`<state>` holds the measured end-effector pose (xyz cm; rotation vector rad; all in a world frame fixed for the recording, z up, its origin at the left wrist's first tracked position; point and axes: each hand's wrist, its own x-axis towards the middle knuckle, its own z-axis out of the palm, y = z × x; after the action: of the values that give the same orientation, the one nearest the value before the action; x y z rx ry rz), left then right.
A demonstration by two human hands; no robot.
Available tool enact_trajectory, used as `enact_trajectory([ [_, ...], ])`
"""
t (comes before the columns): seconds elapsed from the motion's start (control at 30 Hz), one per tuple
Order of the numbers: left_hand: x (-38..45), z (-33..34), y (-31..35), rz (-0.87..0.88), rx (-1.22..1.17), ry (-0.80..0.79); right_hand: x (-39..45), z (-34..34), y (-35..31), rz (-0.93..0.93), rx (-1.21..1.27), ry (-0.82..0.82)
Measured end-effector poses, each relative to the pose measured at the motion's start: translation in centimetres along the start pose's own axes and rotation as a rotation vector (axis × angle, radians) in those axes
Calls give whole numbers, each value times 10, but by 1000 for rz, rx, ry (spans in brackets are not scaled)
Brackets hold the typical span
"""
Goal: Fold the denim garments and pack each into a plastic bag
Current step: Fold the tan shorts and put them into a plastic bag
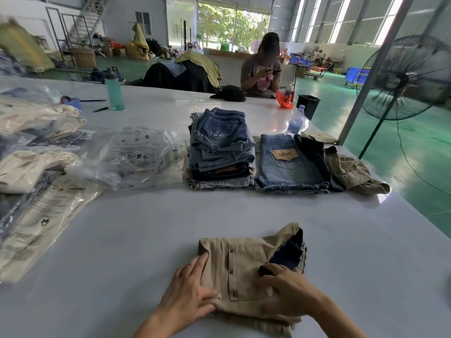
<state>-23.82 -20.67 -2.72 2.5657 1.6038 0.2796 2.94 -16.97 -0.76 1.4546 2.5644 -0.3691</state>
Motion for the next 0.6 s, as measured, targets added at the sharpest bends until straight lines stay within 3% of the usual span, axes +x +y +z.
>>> enact_trajectory([
  [0.13,6,-17,0,83,-163,307,-7,11,-7,-50,-52,-36],
  [0.23,16,-41,3,132,-280,500,-16,2,-3,-24,29,119],
  [0.33,21,-76,8,185,-251,609,-23,-22,10,41,159,235],
  [0.47,28,-122,-3,65,-275,789,-22,-73,10,75,598,674],
  [0.53,42,-144,-16,-23,-266,845,-3,-101,6,131,629,842],
  [0.6,66,-155,-30,-134,-234,850,29,-127,0,176,628,908],
])
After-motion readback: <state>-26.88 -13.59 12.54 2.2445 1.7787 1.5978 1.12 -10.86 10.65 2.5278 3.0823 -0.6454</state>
